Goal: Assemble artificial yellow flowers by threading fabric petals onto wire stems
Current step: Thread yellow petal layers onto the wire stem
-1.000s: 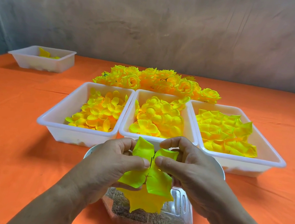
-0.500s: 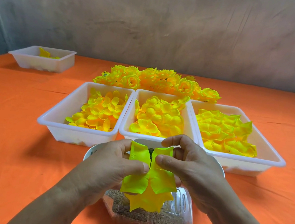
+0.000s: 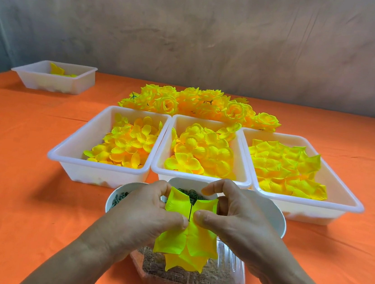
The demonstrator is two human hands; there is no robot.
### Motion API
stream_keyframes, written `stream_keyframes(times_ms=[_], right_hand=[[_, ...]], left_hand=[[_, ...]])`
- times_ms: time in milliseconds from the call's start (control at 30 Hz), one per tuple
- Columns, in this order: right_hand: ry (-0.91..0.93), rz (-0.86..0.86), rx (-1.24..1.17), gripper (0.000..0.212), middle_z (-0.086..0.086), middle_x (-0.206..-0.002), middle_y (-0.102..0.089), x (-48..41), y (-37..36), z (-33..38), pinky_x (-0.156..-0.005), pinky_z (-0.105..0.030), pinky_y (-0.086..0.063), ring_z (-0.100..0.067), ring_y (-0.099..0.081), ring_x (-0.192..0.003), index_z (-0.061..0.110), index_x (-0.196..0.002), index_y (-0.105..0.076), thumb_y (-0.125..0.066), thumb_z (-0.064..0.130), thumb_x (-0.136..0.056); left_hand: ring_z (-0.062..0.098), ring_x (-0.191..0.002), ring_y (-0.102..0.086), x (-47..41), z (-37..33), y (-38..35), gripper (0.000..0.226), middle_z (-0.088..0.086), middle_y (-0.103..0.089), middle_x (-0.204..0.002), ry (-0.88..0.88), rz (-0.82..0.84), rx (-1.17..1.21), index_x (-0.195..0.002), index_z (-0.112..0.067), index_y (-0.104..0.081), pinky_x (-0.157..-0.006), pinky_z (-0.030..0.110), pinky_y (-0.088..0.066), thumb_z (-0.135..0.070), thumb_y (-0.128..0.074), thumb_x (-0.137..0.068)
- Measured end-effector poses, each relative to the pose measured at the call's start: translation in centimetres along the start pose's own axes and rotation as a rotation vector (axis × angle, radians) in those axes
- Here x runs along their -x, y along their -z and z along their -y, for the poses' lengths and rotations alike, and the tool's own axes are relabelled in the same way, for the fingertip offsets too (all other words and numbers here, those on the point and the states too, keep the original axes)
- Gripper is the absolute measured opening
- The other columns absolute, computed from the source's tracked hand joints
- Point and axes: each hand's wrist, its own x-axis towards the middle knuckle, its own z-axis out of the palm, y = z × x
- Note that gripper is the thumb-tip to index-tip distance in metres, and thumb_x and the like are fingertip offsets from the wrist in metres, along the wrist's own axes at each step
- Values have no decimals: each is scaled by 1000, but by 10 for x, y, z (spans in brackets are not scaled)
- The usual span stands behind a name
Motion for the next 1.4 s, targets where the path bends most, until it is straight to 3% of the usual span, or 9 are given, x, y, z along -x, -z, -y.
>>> stream_keyframes(times_ms=[300,567,633,767,833,900,967,1233,1400], right_hand=[[92,-13,130,29,14,-52,-46,2,-1,-1,-50,-23,-34,-4,-39,-49,39,-97,-50,-69,29,-77],[159,-44,255,27,17,-60,-55,8,-6,-5,-49,-19,-39,-4,-46,-53,38,-97,-49,-68,30,-80],[133,-68,277,29,14,-75,-60,9,-3,-6,-59,-22,-45,-4,-50,-61,39,-98,-51,-70,37,-77],[79,-150,215,25,13,-85,-63,5,13,-7,-65,-14,-45,1,-56,-72,36,-93,-58,-74,42,-76],[51,-177,156,23,9,-87,-65,2,22,-9,-71,-18,-49,1,-59,-72,32,-95,-60,-69,42,-78],[22,-206,147,21,9,-87,-68,-1,29,-10,-81,-36,-53,-6,-64,-79,31,-97,-61,-65,42,-80],[12,-233,126,10,10,-86,-68,-4,34,-12,-81,-41,-54,-6,-65,-80,32,-95,-62,-65,32,-85],[-65,-273,135,8,6,-85,-66,-13,40,-30,-75,-31,-50,-8,-63,-80,30,-92,-64,-66,24,-88],[-92,-271,134,6,7,-85,-66,-15,38,-34,-76,-35,-52,-11,-63,-81,29,-91,-65,-67,25,-87]], left_hand=[[23,-75,-74,-6,6,2,29,12,-76,-89,90,67,136,-106,-12,-67,-57,32,-58,4,-67,-82],[19,-66,-72,-6,8,-2,29,6,-70,-79,105,16,43,-99,-15,-62,-51,27,-52,-4,-75,-75],[16,-58,-66,-3,7,4,39,0,-66,-70,94,-1,-70,-102,-19,-59,-47,25,-48,-21,-80,-69],[-5,-79,-65,1,2,31,69,-15,-64,-91,-120,-210,-390,-112,-48,-54,-77,28,-54,-66,-76,-49],[-10,-96,-58,4,-3,34,60,-21,-56,-104,-285,-232,-388,-105,-58,-59,-87,27,-50,-68,-72,-47],[-8,-107,-55,5,-6,28,48,-24,-56,-109,-420,-151,-384,-99,-54,-66,-90,25,-44,-63,-71,-53],[-5,-117,-53,3,-5,16,37,-24,-57,-115,-499,-25,-381,-94,-49,-72,-97,23,-39,-59,-72,-59],[-15,-124,-42,-16,19,-13,28,-44,-47,-124,-442,115,-340,-88,-53,-74,-111,36,-38,-67,-71,-64],[-18,-123,-42,-17,30,-17,21,-38,-54,-122,-448,78,-329,-89,-52,-75,-103,16,-34,-59,-77,-69]])
